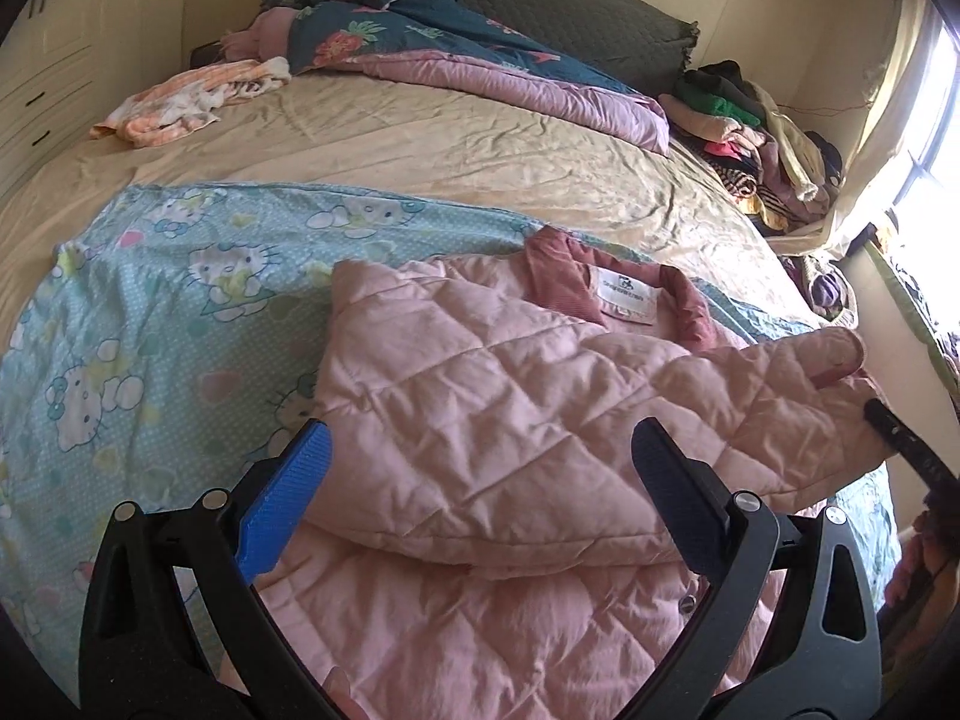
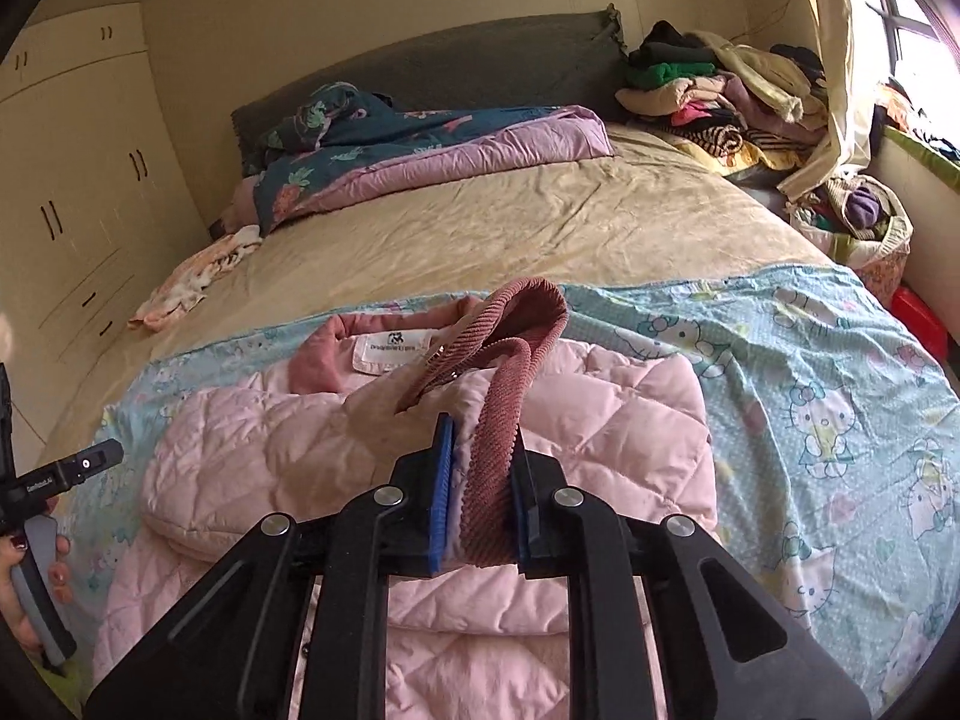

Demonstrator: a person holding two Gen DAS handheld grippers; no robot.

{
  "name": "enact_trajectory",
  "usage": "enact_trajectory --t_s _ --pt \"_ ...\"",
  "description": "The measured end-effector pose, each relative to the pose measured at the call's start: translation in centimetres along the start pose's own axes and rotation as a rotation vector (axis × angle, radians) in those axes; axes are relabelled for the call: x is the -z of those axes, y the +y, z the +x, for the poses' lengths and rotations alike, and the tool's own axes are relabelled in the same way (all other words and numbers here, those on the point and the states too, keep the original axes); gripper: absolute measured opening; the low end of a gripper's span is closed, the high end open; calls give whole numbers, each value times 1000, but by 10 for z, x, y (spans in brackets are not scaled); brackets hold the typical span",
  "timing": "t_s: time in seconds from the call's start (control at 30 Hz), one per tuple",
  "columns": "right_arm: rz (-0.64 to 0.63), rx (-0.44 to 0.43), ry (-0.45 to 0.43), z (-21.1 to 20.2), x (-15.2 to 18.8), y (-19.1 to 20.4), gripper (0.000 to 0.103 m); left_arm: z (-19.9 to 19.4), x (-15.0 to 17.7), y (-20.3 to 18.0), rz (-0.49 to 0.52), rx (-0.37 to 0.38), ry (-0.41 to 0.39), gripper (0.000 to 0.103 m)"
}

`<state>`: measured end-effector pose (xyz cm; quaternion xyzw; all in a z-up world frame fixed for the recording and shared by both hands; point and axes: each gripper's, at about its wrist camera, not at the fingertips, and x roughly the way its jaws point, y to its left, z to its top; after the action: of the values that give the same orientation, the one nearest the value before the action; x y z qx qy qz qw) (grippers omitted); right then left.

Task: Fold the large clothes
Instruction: 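Grasp the ribbed sleeve cuff with the right tool, straighten it, release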

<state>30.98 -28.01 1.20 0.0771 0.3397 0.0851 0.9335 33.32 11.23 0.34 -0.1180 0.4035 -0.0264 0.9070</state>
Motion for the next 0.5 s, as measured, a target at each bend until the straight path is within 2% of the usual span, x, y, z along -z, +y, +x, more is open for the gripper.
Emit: enact_trajectory --t_s 0.2,0.33,0.5 --pt "36 10 47 14 12 -8 15 22 3 -23 52 20 55 93" --pt "64 2 60 15 15 -11 17 38 8 -27 42 43 92 93" --pt "72 17 68 12 14 -14 32 57 18 -31 57 21 146 93"
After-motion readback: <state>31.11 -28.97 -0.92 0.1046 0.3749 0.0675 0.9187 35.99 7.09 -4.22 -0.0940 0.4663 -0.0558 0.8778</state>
